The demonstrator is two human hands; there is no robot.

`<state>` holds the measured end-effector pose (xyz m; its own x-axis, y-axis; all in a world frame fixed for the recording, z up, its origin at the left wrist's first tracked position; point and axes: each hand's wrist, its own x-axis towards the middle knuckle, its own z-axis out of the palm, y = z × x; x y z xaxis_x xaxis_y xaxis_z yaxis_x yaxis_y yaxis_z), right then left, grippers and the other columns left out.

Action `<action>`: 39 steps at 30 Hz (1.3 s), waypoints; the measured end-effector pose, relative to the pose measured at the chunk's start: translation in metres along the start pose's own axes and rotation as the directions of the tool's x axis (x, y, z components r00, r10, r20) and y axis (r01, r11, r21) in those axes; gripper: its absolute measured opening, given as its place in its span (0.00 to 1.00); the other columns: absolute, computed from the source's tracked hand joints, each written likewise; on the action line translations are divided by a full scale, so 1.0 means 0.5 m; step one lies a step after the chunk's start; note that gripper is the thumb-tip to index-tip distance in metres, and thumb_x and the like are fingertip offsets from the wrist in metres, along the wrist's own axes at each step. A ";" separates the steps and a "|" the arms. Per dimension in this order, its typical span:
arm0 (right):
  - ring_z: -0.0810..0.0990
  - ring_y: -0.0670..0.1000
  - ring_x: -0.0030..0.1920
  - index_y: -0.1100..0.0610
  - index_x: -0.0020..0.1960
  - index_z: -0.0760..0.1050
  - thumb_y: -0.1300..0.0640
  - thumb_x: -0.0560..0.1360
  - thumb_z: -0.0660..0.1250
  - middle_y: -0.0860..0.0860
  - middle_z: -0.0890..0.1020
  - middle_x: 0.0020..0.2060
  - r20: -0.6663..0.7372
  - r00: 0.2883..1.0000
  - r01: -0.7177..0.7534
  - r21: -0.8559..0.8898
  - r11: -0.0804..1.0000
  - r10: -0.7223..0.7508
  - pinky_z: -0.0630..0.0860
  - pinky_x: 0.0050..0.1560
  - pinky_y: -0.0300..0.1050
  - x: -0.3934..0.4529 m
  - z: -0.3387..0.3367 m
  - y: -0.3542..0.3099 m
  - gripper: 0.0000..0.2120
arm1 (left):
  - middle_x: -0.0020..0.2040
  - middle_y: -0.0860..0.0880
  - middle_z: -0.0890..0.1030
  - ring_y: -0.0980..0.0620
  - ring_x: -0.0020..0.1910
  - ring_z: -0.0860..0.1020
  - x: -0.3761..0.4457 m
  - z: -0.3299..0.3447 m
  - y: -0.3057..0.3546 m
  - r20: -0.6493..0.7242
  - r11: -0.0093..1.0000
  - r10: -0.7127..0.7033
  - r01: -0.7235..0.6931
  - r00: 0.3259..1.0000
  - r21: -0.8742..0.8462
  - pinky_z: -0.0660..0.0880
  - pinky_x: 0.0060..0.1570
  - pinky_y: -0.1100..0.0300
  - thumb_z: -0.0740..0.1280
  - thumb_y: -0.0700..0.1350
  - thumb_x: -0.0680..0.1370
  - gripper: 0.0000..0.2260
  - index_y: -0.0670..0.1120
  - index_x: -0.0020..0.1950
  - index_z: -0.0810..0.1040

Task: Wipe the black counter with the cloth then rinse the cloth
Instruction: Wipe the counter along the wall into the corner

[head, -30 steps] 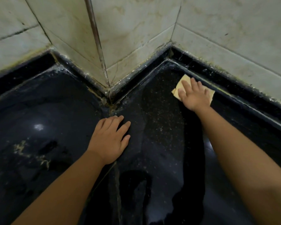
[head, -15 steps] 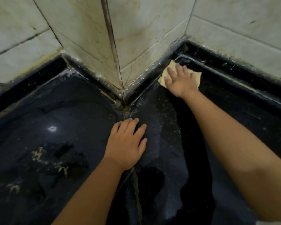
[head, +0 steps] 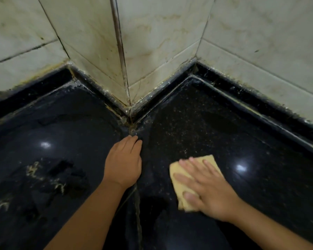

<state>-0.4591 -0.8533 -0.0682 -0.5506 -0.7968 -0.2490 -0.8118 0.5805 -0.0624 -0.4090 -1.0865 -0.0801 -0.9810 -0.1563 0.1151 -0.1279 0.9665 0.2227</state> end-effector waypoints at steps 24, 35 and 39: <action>0.62 0.52 0.69 0.45 0.68 0.62 0.41 0.79 0.36 0.47 0.65 0.69 0.086 0.995 -0.053 0.010 0.999 0.052 0.47 0.69 0.46 -0.028 0.014 -0.122 0.24 | 0.77 0.44 0.45 0.48 0.75 0.45 -0.034 -0.055 -0.074 0.288 0.973 -0.196 0.150 0.937 0.176 0.45 0.72 0.55 0.45 0.49 0.82 0.24 0.41 0.75 0.45; 0.36 0.52 0.75 0.44 0.75 0.43 0.42 0.79 0.40 0.48 0.38 0.75 0.085 0.922 -0.387 0.232 0.892 0.378 0.35 0.72 0.53 0.159 -0.037 -0.150 0.25 | 0.76 0.43 0.46 0.47 0.75 0.44 -0.039 -0.048 -0.076 0.297 0.980 -0.193 0.172 0.935 0.096 0.43 0.72 0.53 0.46 0.48 0.82 0.24 0.39 0.75 0.47; 0.57 0.56 0.74 0.44 0.71 0.61 0.40 0.77 0.34 0.52 0.62 0.73 -0.080 0.981 -0.166 0.148 0.975 0.179 0.49 0.70 0.54 0.052 0.015 -0.259 0.29 | 0.76 0.44 0.46 0.48 0.75 0.44 -0.040 -0.050 -0.073 0.306 0.977 -0.212 0.189 0.928 0.103 0.43 0.71 0.54 0.46 0.48 0.82 0.23 0.40 0.75 0.47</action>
<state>-0.3668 -0.9478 -0.0740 -0.7006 -0.6910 -0.1779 -0.6715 0.7228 -0.1630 -0.3812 -1.1238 -0.0663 -0.9282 -0.2874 -0.2362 -0.3251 0.9353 0.1397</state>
